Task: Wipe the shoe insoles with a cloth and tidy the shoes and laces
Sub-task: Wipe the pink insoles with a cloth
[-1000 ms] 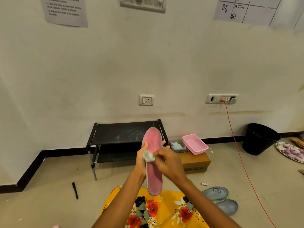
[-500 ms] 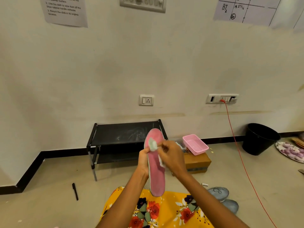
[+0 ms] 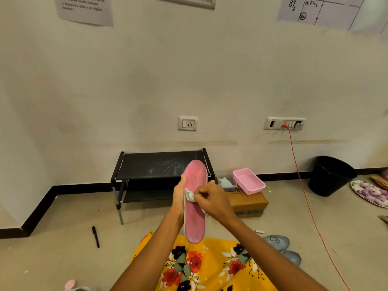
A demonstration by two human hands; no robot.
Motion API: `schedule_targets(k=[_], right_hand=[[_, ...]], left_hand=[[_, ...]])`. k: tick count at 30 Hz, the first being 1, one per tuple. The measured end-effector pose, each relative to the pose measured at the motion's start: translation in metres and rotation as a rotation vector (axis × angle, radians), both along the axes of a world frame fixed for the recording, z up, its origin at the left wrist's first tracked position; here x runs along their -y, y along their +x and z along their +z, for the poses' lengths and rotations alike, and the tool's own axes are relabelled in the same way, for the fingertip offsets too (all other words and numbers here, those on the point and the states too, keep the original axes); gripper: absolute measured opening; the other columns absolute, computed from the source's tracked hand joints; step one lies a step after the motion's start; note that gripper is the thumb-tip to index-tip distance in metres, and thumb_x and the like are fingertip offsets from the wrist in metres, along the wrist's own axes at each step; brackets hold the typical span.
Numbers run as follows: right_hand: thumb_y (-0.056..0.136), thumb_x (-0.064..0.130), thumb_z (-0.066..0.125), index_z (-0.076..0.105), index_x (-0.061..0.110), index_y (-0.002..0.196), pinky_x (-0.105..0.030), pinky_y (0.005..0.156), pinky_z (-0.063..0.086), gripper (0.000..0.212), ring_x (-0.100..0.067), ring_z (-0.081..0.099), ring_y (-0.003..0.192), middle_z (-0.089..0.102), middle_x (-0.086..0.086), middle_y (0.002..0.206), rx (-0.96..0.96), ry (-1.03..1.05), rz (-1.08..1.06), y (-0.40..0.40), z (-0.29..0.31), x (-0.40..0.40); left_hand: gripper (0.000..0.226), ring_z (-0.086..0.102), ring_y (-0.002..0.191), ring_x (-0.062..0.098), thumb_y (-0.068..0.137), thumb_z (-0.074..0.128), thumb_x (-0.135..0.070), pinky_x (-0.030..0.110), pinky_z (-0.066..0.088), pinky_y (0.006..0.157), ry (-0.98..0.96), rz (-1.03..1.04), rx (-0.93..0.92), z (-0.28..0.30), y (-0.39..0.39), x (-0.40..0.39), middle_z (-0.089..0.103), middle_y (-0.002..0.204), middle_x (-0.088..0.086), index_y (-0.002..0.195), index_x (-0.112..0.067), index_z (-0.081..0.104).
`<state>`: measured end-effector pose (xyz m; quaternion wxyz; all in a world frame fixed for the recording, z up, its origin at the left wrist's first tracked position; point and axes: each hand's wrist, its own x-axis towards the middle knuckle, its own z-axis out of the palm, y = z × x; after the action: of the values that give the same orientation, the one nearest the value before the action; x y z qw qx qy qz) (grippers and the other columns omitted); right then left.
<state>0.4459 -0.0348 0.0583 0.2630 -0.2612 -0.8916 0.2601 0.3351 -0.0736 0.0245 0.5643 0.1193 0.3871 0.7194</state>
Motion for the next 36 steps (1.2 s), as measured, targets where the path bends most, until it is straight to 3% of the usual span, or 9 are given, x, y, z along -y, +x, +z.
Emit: schedule_targets(k=[3,7,9,13,20,25,30,32,36], right_hand=[[0.088,0.022,0.057,0.071,0.012,0.082,-0.026,0.064,0.049,0.018,-0.016,0.059,0.072,0.067,-0.005,0.076,-0.149,-0.022,-0.198,-0.013,0.008,-0.029],[0.092,0.026,0.054,0.071,0.019,0.091,-0.03,0.074,0.054,0.018,-0.015,0.061,0.082,0.068,-0.002,0.087,-0.017,0.019,-0.216,-0.025,0.002,-0.038],[0.092,0.025,0.054,0.07,0.018,0.095,-0.022,0.074,0.048,0.018,-0.009,0.055,0.082,0.067,0.0,0.092,-0.02,0.071,-0.158,-0.02,-0.006,-0.012],[0.087,0.019,0.058,0.069,0.017,0.091,-0.024,0.07,0.043,0.012,-0.003,0.048,0.081,0.058,0.012,0.084,-0.137,0.035,-0.045,0.005,-0.028,0.027],[0.091,0.027,0.058,0.063,0.016,0.102,-0.029,0.079,0.051,0.016,-0.014,0.056,0.095,0.058,-0.003,0.104,-0.161,-0.378,-0.125,-0.002,-0.026,0.008],[0.093,0.025,0.055,0.061,0.016,0.099,-0.014,0.065,0.047,0.013,-0.012,0.06,0.089,0.063,0.001,0.099,-0.328,-0.46,-0.34,-0.018,-0.01,-0.004],[0.089,0.026,0.06,0.068,0.017,0.103,-0.024,0.084,0.042,0.019,-0.016,0.049,0.109,0.057,0.0,0.111,-0.055,-0.051,-0.402,-0.027,-0.017,-0.005],[0.085,0.025,0.063,0.069,0.016,0.102,-0.031,0.091,0.044,0.02,-0.016,0.045,0.109,0.055,-0.001,0.113,-0.032,-0.034,-0.309,-0.021,-0.02,0.005],[0.085,0.034,0.061,0.071,0.02,0.089,-0.033,0.086,0.039,0.018,-0.01,0.045,0.096,0.063,0.004,0.1,0.1,-0.014,-0.104,0.0,-0.013,0.009]], left_hand=[[0.049,0.067,0.069,0.023,0.095,0.038,-0.046,0.035,0.056,0.064,-0.019,0.052,-0.014,0.004,0.006,-0.004,0.069,0.08,0.012,0.112,-0.005,0.059],[0.048,0.069,0.058,0.018,0.1,0.03,-0.041,0.027,0.057,0.053,0.011,0.033,-0.013,0.011,0.004,-0.016,0.07,0.066,0.008,0.106,-0.003,0.058],[0.055,0.071,0.063,0.021,0.101,0.025,-0.044,0.03,0.058,0.059,0.037,0.042,0.041,0.015,0.001,-0.015,0.072,0.073,0.012,0.114,0.001,0.054],[0.067,0.063,0.103,0.039,0.094,0.025,-0.056,0.048,0.043,0.099,0.106,0.036,0.278,0.002,-0.006,-0.011,0.066,0.11,0.025,0.129,-0.002,0.044],[0.067,0.068,0.096,0.03,0.094,0.026,-0.058,0.039,0.056,0.079,0.158,0.046,0.236,0.009,-0.009,-0.019,0.068,0.11,0.019,0.13,-0.006,0.047],[0.059,0.065,0.093,0.031,0.079,0.058,-0.054,0.042,0.052,0.086,0.095,0.013,0.125,0.021,0.0,-0.014,0.067,0.107,0.018,0.11,-0.005,0.062],[0.051,0.067,0.095,0.029,0.099,0.033,-0.04,0.039,0.051,0.088,0.069,0.059,0.197,0.014,0.015,-0.012,0.07,0.1,0.018,0.1,-0.002,0.067],[0.052,0.071,0.079,0.029,0.097,0.034,-0.041,0.037,0.057,0.075,0.065,0.085,0.25,0.012,0.006,-0.013,0.071,0.087,0.018,0.091,0.0,0.066],[0.046,0.07,0.079,0.03,0.097,0.038,-0.041,0.041,0.056,0.075,0.02,0.087,0.233,0.003,-0.001,-0.009,0.07,0.083,0.018,0.097,0.0,0.058]])
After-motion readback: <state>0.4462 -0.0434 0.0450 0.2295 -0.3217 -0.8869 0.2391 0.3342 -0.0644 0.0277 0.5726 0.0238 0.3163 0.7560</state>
